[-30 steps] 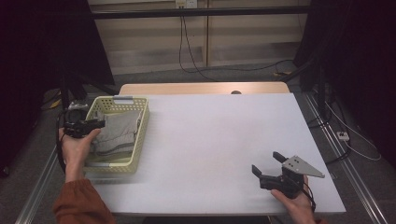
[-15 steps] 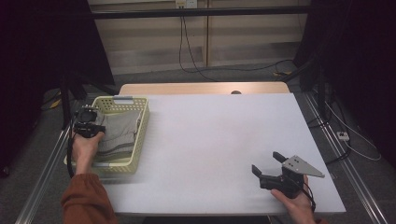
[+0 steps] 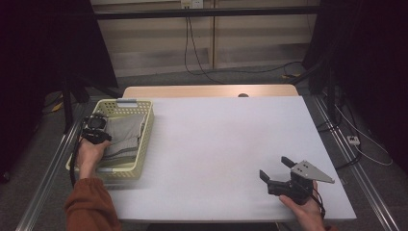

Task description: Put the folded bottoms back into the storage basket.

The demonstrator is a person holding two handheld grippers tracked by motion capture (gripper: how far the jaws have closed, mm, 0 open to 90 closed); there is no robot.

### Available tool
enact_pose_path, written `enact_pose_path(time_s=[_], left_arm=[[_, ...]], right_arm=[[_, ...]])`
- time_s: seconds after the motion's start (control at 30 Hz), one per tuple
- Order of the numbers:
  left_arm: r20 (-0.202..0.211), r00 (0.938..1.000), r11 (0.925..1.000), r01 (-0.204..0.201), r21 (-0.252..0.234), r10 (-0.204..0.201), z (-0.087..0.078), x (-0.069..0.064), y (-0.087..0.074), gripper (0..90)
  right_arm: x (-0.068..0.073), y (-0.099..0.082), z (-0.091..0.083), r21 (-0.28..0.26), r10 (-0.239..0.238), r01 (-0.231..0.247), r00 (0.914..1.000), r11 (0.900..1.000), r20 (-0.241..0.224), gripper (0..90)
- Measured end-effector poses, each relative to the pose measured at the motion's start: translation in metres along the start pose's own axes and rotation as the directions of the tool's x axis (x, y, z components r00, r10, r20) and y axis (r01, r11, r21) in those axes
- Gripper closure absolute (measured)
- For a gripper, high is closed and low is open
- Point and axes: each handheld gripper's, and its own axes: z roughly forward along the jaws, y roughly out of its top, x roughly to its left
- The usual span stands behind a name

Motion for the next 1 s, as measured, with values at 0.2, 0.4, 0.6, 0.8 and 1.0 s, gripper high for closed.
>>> enact_pose_path(time_s=[0.2, 0.4, 0.6, 0.8, 1.0], left_arm=[[-0.008, 0.9973, 0.9973, -0.073, 0.004, 0.073, 0.000, -0.007, 0.002, 90.0], [0.041, 0.9982, 0.9990, -0.042, -0.013, 0.043, 0.000, -0.005, 0.002, 90.0], [0.068, 0.9970, 0.9990, -0.035, -0.027, 0.036, -0.001, -0.004, 0.000, 89.5], [0.053, 0.9979, 0.9991, -0.036, -0.025, 0.037, -0.006, -0.004, 0.002, 80.6], [0.042, 0.9984, 0.9964, -0.035, -0.078, 0.038, -0.012, -0.005, 0.002, 69.8]], right_arm=[[0.000, 0.000, 0.000, 0.002, 0.001, -0.001, 1.0000, 1.0000, 0.001, 5.3], [-0.001, 0.000, 0.001, 0.003, 0.001, -0.001, 1.0000, 1.0000, 0.000, 5.3], [-0.002, -0.001, 0.001, 0.003, 0.004, -0.004, 1.0000, 1.0000, -0.001, 5.3], [-0.004, -0.001, 0.002, 0.007, 0.009, -0.009, 1.0000, 0.9999, -0.002, 5.3], [-0.004, -0.001, 0.003, 0.006, 0.006, -0.006, 1.0000, 1.0000, -0.006, 5.3]])
